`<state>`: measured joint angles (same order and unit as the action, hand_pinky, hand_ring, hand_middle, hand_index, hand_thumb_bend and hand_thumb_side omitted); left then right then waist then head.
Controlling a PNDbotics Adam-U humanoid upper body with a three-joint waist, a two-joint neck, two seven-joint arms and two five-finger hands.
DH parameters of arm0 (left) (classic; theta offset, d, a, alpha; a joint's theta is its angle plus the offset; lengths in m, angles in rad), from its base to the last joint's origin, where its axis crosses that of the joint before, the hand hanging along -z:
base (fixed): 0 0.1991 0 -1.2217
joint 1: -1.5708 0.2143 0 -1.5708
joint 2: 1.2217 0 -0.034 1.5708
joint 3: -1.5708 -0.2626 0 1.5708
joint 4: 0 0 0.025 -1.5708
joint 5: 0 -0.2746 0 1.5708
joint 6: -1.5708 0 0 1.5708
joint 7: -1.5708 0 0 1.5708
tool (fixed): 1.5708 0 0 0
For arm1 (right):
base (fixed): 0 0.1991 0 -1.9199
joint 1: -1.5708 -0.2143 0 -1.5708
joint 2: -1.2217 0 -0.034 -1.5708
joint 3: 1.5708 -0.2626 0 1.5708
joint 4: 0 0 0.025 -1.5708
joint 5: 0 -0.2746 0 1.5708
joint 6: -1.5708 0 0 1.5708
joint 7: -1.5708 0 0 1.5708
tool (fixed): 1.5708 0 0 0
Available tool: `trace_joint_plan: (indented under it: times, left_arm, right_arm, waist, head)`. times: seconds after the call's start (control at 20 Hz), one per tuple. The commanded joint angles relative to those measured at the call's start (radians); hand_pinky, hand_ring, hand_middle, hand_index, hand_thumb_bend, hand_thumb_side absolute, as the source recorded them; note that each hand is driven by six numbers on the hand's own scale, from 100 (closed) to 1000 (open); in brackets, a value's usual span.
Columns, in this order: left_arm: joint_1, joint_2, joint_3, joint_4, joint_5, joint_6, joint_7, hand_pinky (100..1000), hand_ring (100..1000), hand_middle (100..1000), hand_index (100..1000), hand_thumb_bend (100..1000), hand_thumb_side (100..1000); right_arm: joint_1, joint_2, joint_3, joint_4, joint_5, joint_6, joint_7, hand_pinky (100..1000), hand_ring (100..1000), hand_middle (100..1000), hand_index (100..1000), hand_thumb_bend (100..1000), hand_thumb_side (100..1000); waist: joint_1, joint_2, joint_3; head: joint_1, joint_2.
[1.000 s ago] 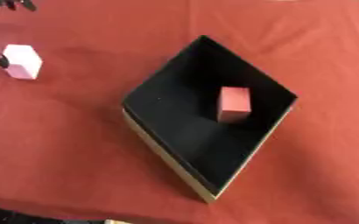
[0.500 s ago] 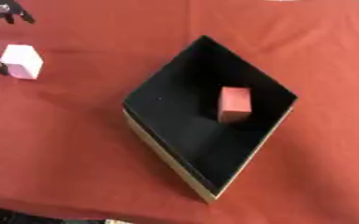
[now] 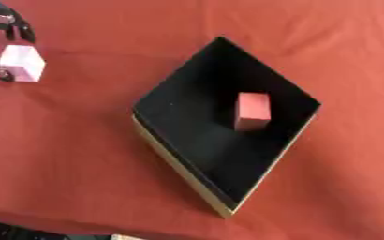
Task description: Pick up objects on the table and place them in the box.
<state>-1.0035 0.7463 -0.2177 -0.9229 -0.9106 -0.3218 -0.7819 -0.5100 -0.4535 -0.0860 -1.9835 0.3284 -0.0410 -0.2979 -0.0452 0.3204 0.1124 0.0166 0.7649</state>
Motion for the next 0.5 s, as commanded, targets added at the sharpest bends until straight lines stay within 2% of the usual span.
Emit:
trace_joint_plan:
  times: [0.05,0.25,0.5]
  left_arm:
    - [-0.023,0.018,0.008,0.001,0.007,-0.018,0.008,422,579,584,667,564,100]
    - [-0.023,0.02,0.011,-0.023,0.028,-0.01,0.014,393,566,574,658,519,100]
    - [-0.034,0.025,0.022,-0.112,0.088,0.016,0.009,374,555,570,658,466,100]
  right_arm:
    - [-0.012,-0.021,-0.007,-0.014,-0.004,0.002,-0.006,815,638,529,798,100,668]
    - [-0.01,-0.021,-0.008,-0.014,-0.003,0.002,-0.007,816,637,529,798,100,663]
    - [-0.007,-0.019,-0.009,-0.015,0.0,0.002,-0.007,816,637,528,798,100,664]
  waist:
    - [0.004,-0.019,0.001]
    - [0.003,-0.022,0.001]
    - [0.007,-0.029,0.001]
  head:
    - [0.004,0.005]
    - [0.005,0.005]
    - [0.002,0.005]
